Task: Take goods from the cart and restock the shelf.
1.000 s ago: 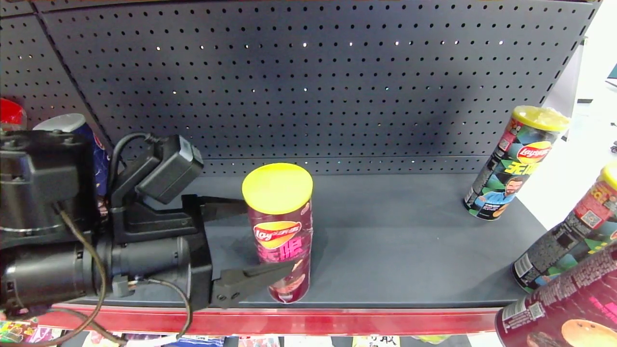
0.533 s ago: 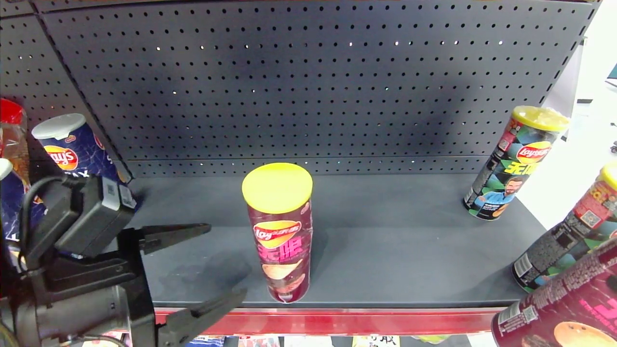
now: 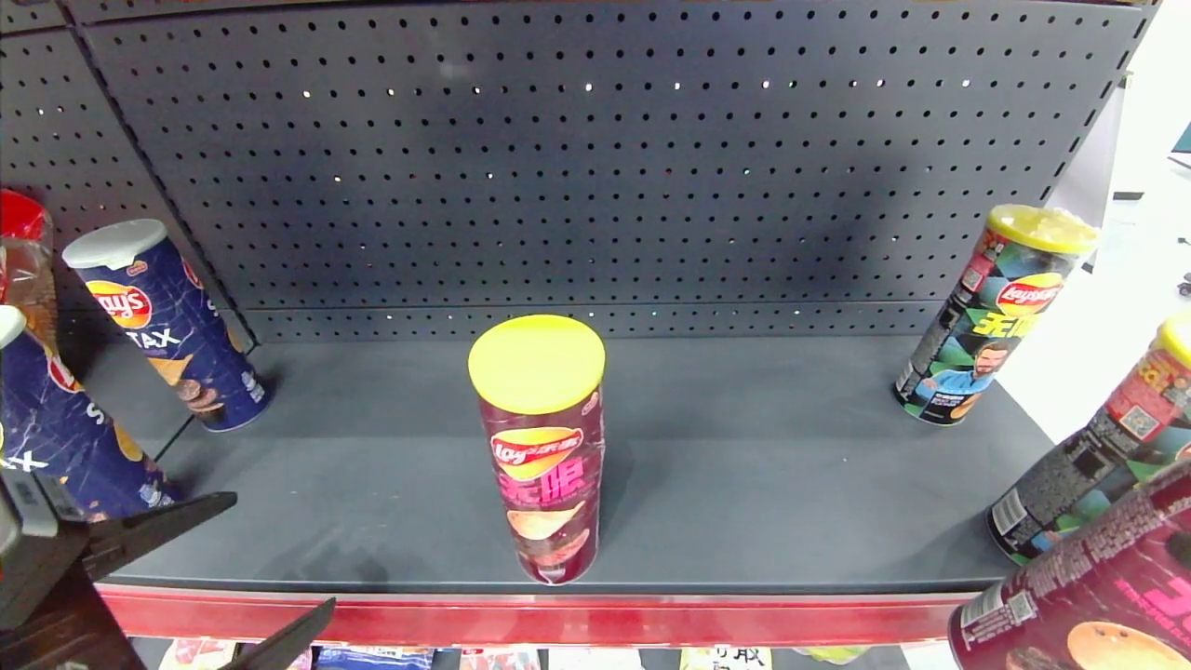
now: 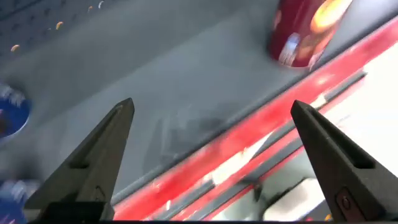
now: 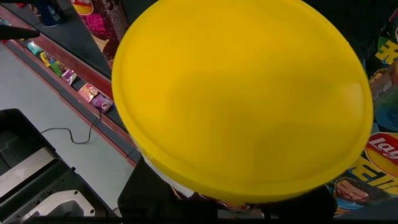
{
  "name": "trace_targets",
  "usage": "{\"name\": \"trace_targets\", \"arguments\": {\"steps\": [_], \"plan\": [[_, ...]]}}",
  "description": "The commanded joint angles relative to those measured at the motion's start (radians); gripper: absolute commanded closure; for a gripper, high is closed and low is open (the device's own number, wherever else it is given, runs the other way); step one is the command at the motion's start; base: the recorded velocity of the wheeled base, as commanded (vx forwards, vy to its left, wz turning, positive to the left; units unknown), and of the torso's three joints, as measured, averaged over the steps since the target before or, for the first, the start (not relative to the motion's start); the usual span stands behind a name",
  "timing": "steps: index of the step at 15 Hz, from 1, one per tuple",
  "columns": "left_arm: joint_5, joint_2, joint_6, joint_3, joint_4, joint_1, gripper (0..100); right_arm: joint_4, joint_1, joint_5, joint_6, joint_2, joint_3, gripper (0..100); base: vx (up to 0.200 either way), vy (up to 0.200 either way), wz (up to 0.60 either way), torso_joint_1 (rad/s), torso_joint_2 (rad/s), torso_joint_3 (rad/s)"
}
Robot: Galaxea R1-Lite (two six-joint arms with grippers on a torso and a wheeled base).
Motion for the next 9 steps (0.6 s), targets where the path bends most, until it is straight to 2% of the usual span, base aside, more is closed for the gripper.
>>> {"name": "trace_targets", "arguments": {"steps": [1,2,4,7,9], "plan": [[0.003,-0.057,0.015,-0.006,0.004,0.028,0,0.000,0.001,0.000,0.000,-0.004,0.005,100,0.000,0.000,0.00,0.000,0.00,0.000],[0.001,-0.052,0.031,-0.006,0.005,0.044,0,0.000,0.001,0.000,0.000,-0.004,0.005,100,0.000,0.000,0.00,0.000,0.00,0.000],[0.001,-0.054,0.044,0.004,0.005,0.061,0,0.000,0.001,0.000,0.000,-0.003,0.005,100,0.000,0.000,0.00,0.000,0.00,0.000],[0.003,-0.054,0.044,0.004,0.005,0.064,0,0.000,-0.001,-0.001,0.000,-0.006,0.005,100,-0.200,0.000,0.00,0.006,0.00,-0.001],[0.001,-0.052,0.062,0.004,0.004,0.064,0,0.000,-0.001,-0.003,0.000,-0.006,0.008,100,0.000,0.000,0.00,0.000,0.00,0.000]]}}
